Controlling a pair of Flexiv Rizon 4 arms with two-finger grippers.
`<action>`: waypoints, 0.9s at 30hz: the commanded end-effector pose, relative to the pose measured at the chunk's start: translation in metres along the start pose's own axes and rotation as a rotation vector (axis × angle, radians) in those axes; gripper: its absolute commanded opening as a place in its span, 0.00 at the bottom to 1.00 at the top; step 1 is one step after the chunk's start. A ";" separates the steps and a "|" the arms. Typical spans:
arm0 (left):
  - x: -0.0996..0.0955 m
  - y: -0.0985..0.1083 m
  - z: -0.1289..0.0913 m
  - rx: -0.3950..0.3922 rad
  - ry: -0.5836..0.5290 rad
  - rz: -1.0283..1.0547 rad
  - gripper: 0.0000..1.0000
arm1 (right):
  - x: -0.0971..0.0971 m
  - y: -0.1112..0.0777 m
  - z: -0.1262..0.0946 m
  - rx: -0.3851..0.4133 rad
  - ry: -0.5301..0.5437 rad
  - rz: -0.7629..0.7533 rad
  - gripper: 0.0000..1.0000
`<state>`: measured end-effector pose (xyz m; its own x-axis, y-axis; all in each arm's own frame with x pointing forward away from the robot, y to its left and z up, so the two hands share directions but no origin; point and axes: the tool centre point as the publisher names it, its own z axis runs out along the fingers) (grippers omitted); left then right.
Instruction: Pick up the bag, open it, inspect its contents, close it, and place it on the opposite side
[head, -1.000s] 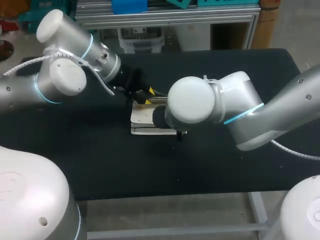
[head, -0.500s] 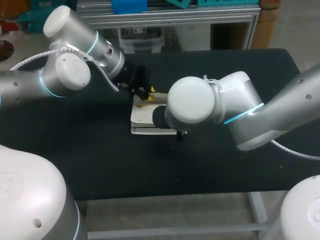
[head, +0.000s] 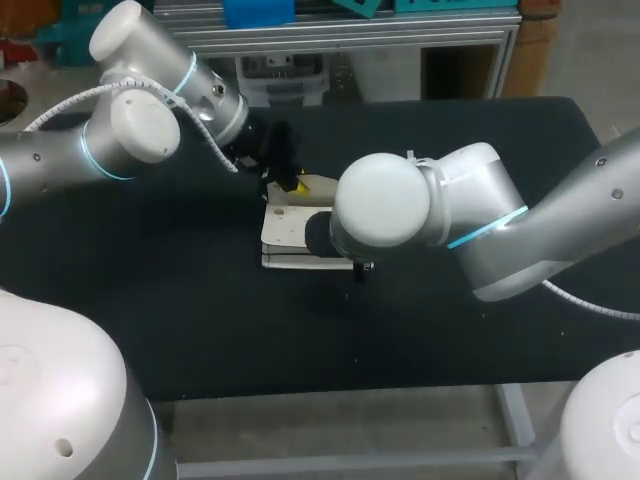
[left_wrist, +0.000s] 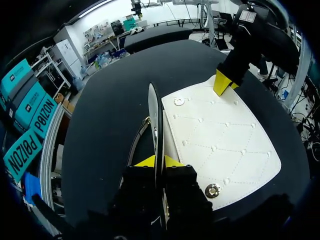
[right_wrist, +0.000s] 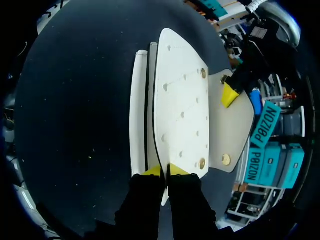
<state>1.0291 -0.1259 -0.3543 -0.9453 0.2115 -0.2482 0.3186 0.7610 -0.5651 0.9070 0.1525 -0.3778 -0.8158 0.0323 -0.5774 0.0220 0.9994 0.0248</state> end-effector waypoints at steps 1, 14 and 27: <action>-0.007 0.002 -0.004 0.026 0.018 -0.001 0.00 | 0.001 0.000 0.002 0.000 -0.004 0.001 0.00; -0.011 -0.018 -0.026 0.049 -0.006 0.016 0.00 | -0.012 -0.001 -0.025 -0.005 -0.036 0.028 1.00; -0.028 -0.032 -0.069 0.021 -0.133 -0.097 0.00 | -0.046 -0.003 -0.089 -0.028 -0.077 0.093 1.00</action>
<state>1.0478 -0.1177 -0.2835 -0.9555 0.0727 -0.2857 0.2386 0.7601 -0.6045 0.9004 0.1529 -0.2960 -0.7558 0.1280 -0.6422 0.0783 0.9913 0.1055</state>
